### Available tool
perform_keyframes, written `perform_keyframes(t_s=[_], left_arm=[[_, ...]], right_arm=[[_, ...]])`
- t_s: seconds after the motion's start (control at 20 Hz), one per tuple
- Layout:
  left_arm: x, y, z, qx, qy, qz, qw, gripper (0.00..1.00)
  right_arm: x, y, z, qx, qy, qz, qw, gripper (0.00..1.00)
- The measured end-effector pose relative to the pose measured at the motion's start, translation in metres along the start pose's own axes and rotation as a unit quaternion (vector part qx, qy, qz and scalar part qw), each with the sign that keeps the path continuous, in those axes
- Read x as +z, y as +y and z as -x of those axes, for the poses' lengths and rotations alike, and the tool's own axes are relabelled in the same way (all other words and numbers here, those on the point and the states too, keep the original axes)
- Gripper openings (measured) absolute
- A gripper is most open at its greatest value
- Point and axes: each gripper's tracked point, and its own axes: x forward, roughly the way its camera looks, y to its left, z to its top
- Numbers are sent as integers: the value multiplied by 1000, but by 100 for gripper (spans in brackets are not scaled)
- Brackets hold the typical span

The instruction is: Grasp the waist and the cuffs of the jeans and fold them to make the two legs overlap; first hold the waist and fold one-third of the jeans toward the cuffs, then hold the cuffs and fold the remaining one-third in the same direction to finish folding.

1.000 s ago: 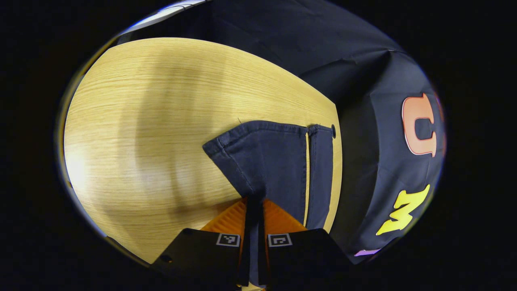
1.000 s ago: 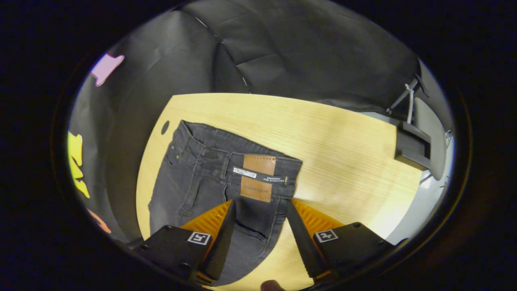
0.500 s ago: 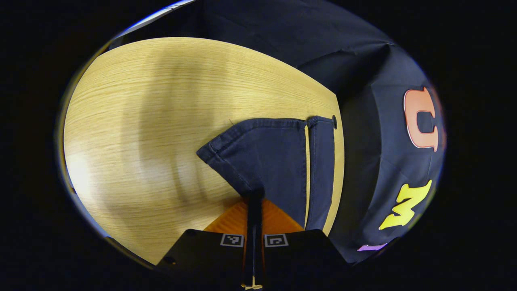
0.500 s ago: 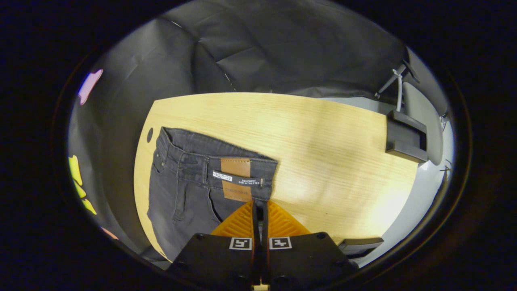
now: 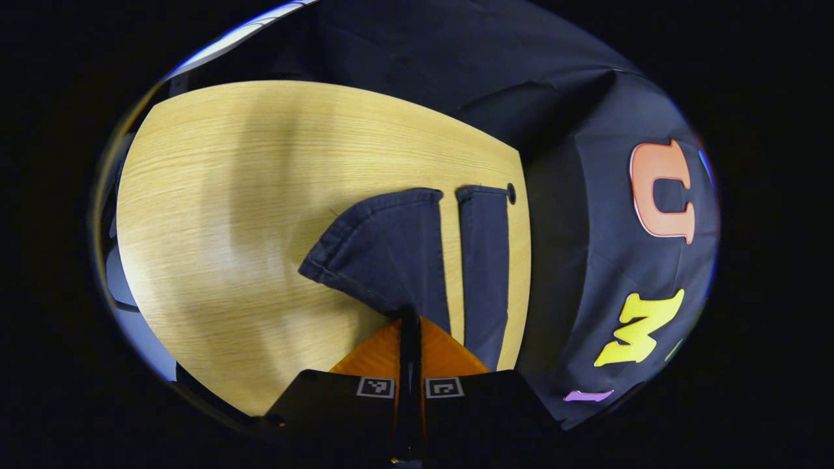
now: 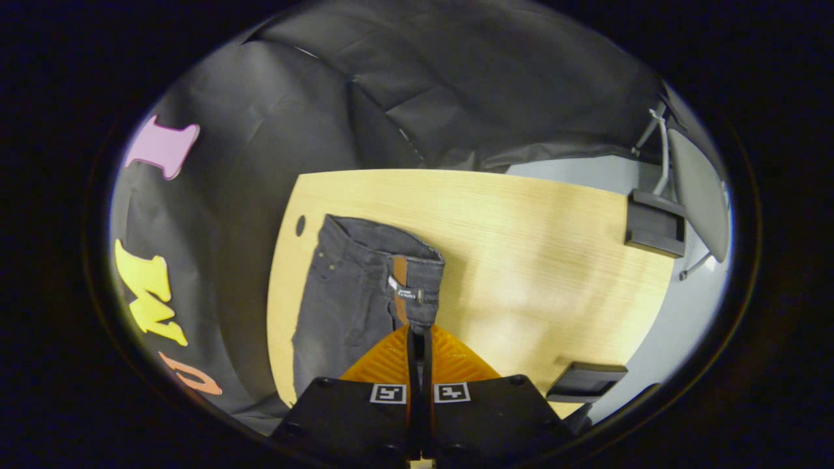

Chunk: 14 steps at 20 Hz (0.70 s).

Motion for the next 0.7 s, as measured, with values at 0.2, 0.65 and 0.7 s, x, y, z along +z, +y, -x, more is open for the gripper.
perform_keyframes(t_s=[0.2, 0.65, 0.7], left_arm=[[7, -30, 3, -14, 10, -16, 1000, 4], [40, -136, -54, -46, 51, -63, 996, 4], [44, -145, -68, -49, 57, -78, 994, 3]], right_arm=[[8, 39, 10, 38, 2, 19, 999, 1], [46, 144, -25, 80, 11, 65, 995, 1], [51, 154, -36, 81, 13, 71, 994, 1]])
